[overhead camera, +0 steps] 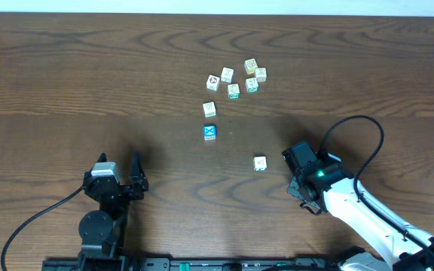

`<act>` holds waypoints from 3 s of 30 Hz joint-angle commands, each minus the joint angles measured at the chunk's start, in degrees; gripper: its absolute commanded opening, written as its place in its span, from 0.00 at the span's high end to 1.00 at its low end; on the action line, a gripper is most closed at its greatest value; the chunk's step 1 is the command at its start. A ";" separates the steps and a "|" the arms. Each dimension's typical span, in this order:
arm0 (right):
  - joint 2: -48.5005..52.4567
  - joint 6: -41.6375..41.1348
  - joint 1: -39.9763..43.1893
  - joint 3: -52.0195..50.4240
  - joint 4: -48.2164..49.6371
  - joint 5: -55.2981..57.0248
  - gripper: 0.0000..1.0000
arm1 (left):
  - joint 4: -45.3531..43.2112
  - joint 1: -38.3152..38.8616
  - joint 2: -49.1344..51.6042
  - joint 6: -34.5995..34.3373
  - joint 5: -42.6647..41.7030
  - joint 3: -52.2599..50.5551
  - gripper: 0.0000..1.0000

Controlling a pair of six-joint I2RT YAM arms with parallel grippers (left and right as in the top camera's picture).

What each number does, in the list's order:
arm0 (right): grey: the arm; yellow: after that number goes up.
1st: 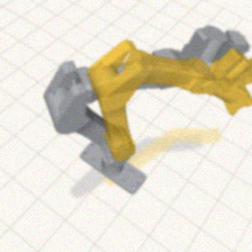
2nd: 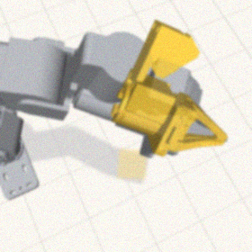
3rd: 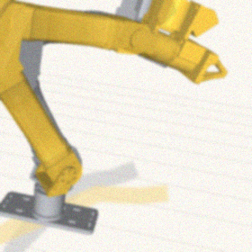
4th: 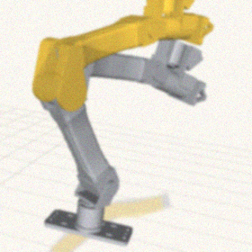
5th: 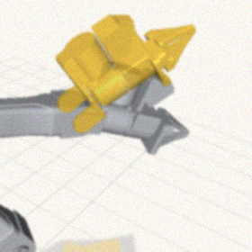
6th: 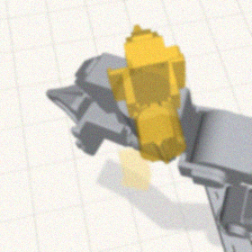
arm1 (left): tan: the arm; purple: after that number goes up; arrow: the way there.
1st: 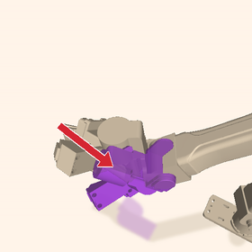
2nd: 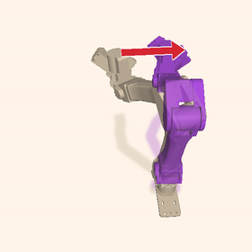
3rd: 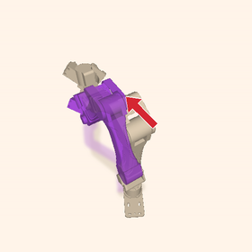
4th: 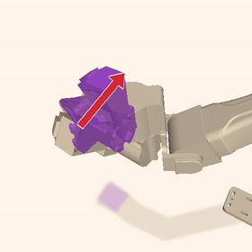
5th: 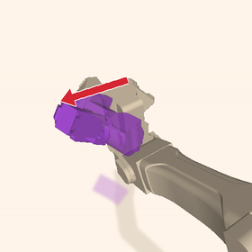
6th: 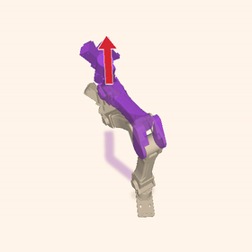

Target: Lift 4 blocks

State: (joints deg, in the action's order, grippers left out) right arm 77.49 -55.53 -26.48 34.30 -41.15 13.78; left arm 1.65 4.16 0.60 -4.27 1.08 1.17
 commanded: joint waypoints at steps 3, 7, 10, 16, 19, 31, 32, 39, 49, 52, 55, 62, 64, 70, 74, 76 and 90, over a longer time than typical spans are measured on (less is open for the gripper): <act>0.42 5.07 1.20 -1.33 2.05 -1.44 0.78 | 2.38 -0.33 -0.37 -0.07 1.73 -0.94 0.25; 0.42 9.49 1.20 -1.31 5.35 -4.13 0.78 | 2.38 -0.33 -0.37 -0.07 1.73 -0.94 0.25; 0.42 12.81 1.20 -1.29 8.70 -6.36 0.76 | 2.38 -0.33 -0.37 -0.07 1.73 -0.94 0.25; 0.42 17.66 1.22 -1.29 12.79 -7.96 0.69 | 2.38 -0.33 -0.37 -0.07 1.73 -0.94 0.25; 0.42 21.44 1.27 -1.29 15.21 -8.02 0.67 | 2.38 -0.33 -0.37 -0.07 1.73 -0.94 0.25; 0.46 27.12 1.27 -1.31 21.31 -8.07 0.63 | 2.38 -0.33 -0.37 -0.07 1.73 -0.94 0.25; 0.52 27.10 1.27 -1.31 21.29 -8.07 0.63 | 2.38 -0.33 -0.37 -0.07 1.73 -0.94 0.25; 2.32 27.04 1.27 -1.31 19.47 -8.17 0.67 | 2.38 -0.33 -0.37 -0.07 1.73 -0.94 0.25; 3.67 26.86 1.27 -1.31 19.71 -8.50 0.80 | 2.38 -0.33 -0.37 -0.04 1.73 -0.94 0.25; 3.91 26.88 1.27 -1.31 21.14 -8.50 0.80 | 2.38 -0.33 -0.37 -0.07 1.73 -0.94 0.25; 4.09 26.88 1.27 -1.31 22.69 -8.48 0.79 | 2.38 -0.33 -0.37 -0.07 1.73 -0.94 0.25; 4.28 26.91 1.31 -1.31 26.21 -8.46 0.76 | 2.38 -0.33 -0.37 -0.04 1.73 -0.94 0.25; 4.28 26.91 1.31 -1.31 26.99 -8.46 0.76 | 2.38 -0.33 -0.37 -0.07 1.73 -0.94 0.25; 4.28 26.91 1.31 -1.31 27.39 -8.50 0.76 | 2.38 -0.33 -0.37 -0.07 1.73 -0.94 0.25; 4.28 26.91 1.31 -1.31 27.19 -8.59 0.75 | 2.38 -0.33 -0.37 -0.07 1.73 -0.94 0.25; 4.28 26.91 1.31 -1.31 27.08 -9.09 0.75 | 2.38 -0.33 -0.37 -0.04 1.73 -0.94 0.25; 4.28 26.95 1.31 -1.31 27.23 -9.40 0.58 | 2.38 -0.33 -0.37 -0.07 1.73 -0.94 0.25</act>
State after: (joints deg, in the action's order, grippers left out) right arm 81.30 -28.86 -25.34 33.30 -14.04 4.34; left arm 1.65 4.16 0.60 -4.27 1.08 1.17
